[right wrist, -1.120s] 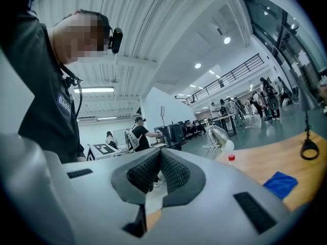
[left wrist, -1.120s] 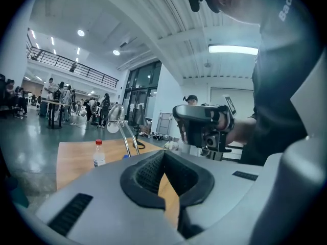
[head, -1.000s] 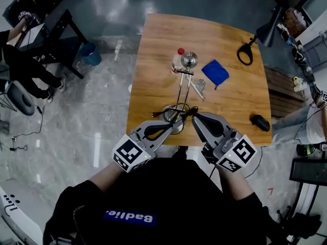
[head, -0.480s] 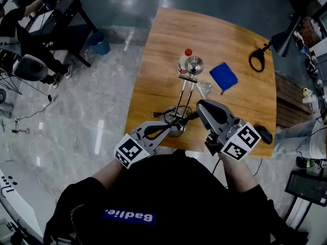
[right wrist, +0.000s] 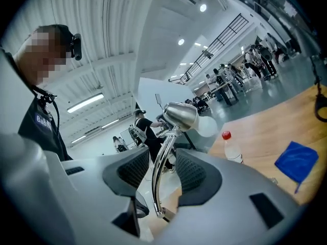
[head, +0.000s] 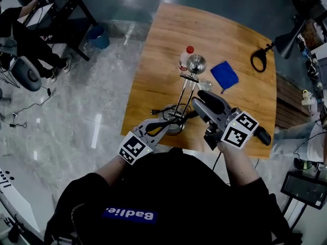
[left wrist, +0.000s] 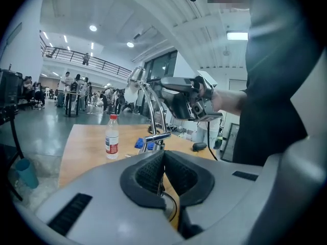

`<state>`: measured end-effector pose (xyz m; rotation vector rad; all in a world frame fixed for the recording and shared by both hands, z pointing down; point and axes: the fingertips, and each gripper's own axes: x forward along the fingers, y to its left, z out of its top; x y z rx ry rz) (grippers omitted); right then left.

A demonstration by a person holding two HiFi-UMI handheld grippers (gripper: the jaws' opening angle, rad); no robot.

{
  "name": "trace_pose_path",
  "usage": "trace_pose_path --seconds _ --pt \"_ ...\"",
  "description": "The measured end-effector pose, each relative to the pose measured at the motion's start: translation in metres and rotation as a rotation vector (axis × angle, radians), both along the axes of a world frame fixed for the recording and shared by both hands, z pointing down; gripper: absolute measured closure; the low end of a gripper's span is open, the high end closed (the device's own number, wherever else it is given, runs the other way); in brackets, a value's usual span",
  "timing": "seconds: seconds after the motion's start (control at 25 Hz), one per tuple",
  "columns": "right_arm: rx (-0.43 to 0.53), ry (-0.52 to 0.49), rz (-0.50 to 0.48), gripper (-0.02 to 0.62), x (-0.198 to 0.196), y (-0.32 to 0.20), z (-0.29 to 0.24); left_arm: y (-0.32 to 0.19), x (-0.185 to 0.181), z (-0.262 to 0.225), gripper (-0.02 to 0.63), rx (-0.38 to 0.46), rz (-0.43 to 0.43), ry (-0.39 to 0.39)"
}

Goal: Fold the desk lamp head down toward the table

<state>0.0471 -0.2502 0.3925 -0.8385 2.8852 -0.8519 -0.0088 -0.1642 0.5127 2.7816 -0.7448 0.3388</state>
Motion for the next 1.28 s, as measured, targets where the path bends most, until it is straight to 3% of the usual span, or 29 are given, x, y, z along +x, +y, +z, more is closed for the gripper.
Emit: trace_pose_path --seconds 0.24,0.52,0.96,1.08,1.28 --pt "-0.03 0.014 -0.001 0.443 -0.002 -0.01 0.007 -0.011 0.003 0.029 0.593 0.008 -0.021 -0.039" --pt "-0.061 0.021 -0.005 0.443 -0.004 -0.018 0.013 -0.021 0.019 0.042 0.473 0.059 0.003 -0.074" --pt "-0.132 -0.02 -0.039 0.447 -0.01 -0.02 0.018 -0.03 0.043 0.046 0.463 0.103 0.026 -0.087" --pt "-0.138 -0.063 -0.065 0.532 -0.014 -0.018 0.016 -0.032 0.043 0.048 0.469 0.108 0.028 -0.074" --pt "-0.171 -0.099 -0.042 0.54 -0.01 -0.024 0.022 -0.031 0.044 0.048 0.471 0.116 0.019 -0.055"
